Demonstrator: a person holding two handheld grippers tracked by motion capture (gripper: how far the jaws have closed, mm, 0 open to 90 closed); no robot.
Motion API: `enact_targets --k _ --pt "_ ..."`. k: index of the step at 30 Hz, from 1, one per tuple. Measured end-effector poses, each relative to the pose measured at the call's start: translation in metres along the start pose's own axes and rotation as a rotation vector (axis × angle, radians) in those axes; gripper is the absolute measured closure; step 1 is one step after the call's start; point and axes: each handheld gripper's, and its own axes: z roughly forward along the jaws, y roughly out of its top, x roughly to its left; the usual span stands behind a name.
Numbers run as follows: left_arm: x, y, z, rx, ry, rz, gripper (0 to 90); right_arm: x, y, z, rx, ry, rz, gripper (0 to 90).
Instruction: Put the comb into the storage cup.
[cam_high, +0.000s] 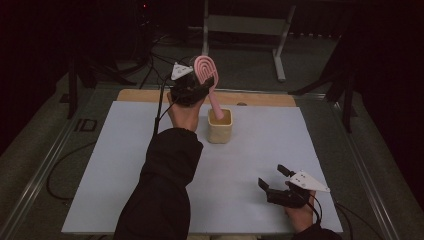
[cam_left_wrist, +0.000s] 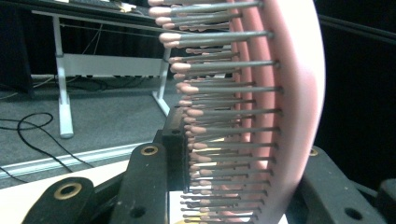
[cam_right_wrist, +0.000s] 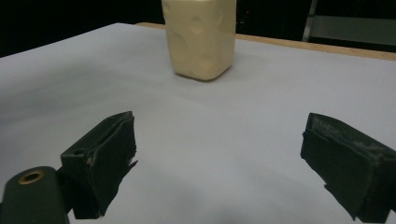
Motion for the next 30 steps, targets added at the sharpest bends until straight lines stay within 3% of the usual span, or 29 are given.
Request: enact_targets --k 30 --pt "-0.0074 -0.0064 0.0103 -0.004 0.002 -0.004 64.3 0.0001 0.0001 -0.0007 0.001 0.005 0.003 10.1"
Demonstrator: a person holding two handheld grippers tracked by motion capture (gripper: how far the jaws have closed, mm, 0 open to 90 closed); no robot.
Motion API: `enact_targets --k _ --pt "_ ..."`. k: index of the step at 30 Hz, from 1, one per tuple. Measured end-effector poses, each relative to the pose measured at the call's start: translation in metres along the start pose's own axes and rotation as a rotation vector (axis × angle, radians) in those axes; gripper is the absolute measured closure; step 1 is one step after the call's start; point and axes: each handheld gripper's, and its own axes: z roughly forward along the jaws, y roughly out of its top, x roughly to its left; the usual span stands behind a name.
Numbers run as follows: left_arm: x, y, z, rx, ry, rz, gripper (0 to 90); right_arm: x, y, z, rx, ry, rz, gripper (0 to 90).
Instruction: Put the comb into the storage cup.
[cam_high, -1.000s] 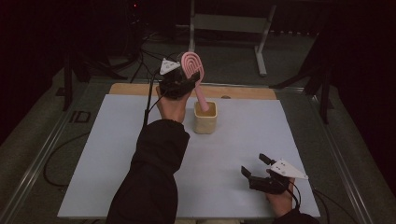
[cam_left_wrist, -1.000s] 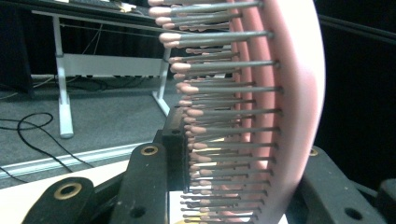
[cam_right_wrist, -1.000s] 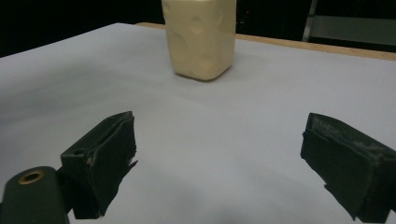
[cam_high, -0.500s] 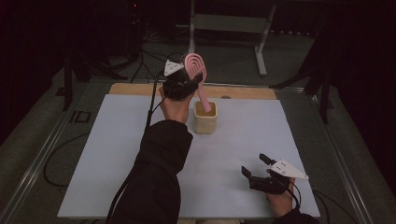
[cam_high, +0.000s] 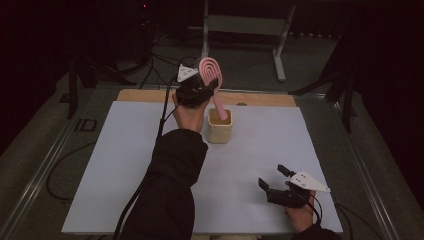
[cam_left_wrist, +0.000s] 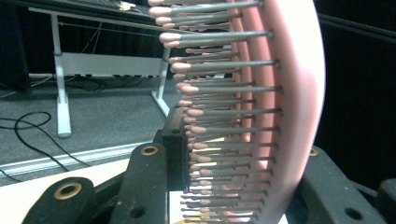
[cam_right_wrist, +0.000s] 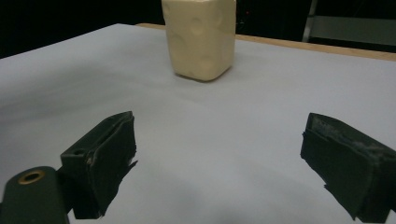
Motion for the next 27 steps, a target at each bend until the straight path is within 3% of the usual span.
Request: enact_targets --k 27 --pt "-0.0043 -0.0068 0.0083 0.007 -0.006 -0.007 64.3 -0.0002 -0.0003 0.0009 0.0 0.0 -0.003 10.1"
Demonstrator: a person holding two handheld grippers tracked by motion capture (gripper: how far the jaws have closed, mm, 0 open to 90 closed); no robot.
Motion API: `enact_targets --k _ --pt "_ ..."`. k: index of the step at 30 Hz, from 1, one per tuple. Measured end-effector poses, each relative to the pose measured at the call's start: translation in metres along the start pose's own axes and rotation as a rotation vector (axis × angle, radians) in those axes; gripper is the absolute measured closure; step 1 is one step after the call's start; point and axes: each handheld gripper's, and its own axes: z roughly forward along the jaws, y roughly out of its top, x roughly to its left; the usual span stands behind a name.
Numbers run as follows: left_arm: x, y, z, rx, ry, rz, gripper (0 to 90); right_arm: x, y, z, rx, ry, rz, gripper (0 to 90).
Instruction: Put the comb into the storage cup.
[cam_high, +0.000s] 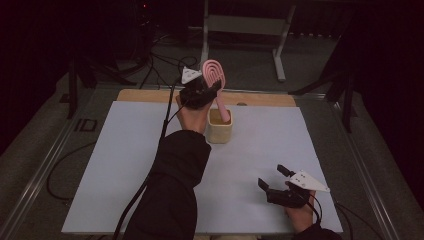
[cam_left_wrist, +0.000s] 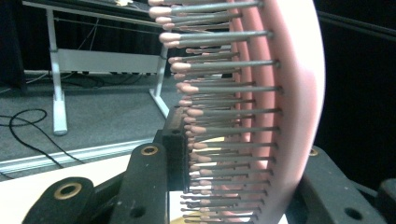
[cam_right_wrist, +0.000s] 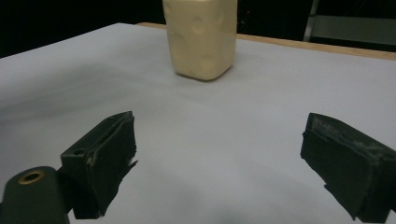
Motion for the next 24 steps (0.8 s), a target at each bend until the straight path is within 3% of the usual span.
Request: enact_targets --k 24 --pt "-0.0041 -0.0069 0.0056 0.011 0.003 0.006 64.3 0.0001 0.0002 -0.0004 0.0 0.001 0.001 10.1"
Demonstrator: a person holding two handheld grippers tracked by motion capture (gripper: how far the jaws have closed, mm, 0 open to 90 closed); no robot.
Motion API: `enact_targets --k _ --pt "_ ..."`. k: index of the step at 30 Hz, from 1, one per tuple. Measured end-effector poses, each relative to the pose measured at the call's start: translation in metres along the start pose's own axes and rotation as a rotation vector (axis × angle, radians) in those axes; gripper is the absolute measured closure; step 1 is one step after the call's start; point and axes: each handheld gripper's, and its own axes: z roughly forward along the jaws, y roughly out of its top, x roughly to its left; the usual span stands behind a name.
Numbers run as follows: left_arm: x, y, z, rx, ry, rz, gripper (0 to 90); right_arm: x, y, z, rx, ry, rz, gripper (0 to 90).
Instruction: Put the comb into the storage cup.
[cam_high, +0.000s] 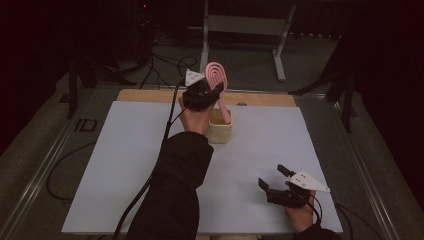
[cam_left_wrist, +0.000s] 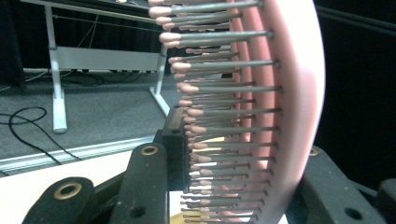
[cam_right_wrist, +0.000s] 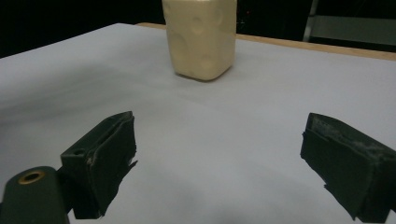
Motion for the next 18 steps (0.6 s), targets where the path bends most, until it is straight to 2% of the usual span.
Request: enact_targets --k 18 --pt "-0.0009 -0.0053 0.0017 0.014 0.012 0.015 64.2 0.0002 0.0001 -0.0001 0.001 0.0 -0.001 10.1"
